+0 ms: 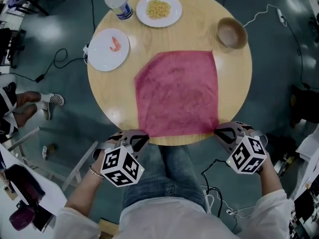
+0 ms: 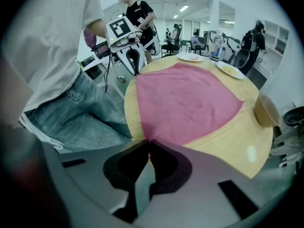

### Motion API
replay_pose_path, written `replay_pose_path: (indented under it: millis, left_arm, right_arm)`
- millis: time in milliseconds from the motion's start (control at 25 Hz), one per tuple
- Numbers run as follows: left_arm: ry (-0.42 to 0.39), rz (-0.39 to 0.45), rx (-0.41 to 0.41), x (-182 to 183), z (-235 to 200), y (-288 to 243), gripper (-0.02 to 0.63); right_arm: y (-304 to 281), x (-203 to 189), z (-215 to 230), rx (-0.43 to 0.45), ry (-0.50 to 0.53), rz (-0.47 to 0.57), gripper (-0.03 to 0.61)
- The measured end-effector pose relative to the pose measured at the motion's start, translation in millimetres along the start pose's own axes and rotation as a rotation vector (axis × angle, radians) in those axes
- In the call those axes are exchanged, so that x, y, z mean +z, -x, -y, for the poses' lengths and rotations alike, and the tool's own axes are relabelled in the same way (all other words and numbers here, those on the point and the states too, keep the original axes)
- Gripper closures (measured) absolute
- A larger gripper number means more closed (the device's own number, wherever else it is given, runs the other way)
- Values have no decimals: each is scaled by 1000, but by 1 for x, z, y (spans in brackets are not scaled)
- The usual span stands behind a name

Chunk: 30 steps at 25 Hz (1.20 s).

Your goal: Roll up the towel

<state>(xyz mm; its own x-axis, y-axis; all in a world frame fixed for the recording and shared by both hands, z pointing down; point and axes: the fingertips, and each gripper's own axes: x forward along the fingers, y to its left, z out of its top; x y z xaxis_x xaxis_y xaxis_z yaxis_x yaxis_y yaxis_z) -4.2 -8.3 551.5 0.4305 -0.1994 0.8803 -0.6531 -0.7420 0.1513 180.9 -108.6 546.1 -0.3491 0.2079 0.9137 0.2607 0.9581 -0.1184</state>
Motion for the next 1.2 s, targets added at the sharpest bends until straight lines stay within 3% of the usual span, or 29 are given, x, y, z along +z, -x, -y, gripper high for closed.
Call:
replay_pose_path:
  millis: [400,840,1000,1200]
  left_arm:
    - [71,29,48,16,-42,14,595]
    - [120,-5,84,14,-69,4,592]
    - [124,-7,101,11,-75,4,534]
    - [107,20,123,14,-75,21,483]
  right_arm:
    - [19,18,44,-16,-58,41,565]
    - [2,19,71,-32,-72,6,555]
    - [1,19,78,-57,-84,19,506]
    - [17,27,76,-101,-77,55,502]
